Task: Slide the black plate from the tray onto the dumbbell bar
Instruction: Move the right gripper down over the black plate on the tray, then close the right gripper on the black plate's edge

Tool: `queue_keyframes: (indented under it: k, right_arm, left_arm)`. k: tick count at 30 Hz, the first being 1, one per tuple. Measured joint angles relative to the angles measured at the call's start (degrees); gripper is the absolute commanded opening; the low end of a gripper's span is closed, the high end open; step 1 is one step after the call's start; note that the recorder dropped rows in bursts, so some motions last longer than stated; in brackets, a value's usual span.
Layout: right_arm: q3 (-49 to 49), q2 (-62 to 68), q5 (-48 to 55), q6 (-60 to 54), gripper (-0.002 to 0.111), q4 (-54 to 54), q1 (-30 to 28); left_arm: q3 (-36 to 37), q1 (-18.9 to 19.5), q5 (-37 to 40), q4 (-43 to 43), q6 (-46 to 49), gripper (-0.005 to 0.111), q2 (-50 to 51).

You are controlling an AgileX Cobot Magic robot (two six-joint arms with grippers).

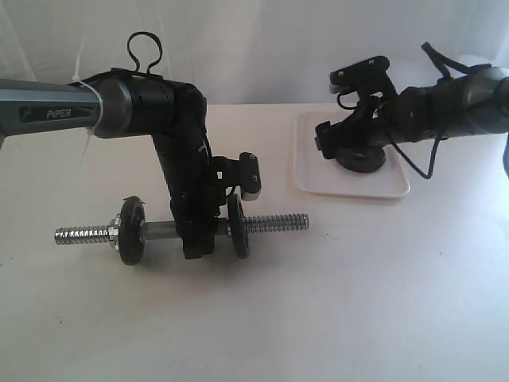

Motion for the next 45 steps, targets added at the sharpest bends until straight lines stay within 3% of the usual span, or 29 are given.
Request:
queue_keyframes:
  k: [9,17,45]
  right_arm:
    - [-9.3,6.7,8.2,-0.1,0.103,0.0,-2.7]
    - [-14.2,11.0,8.8,-0.1,0.103,0.0,-2.9]
    - [-15.6,17.1,3.4,2.6,0.103,1.2,-3.8]
  left_arm:
    - [0.0,0.0,0.0,0.0,0.0,0.0,0.0]
    - [0.0,0.0,-0.3,0.0,0.0,0.0,0.0]
    - [0.0,0.0,-0.5,-0.1,0.0,0.0,0.0]
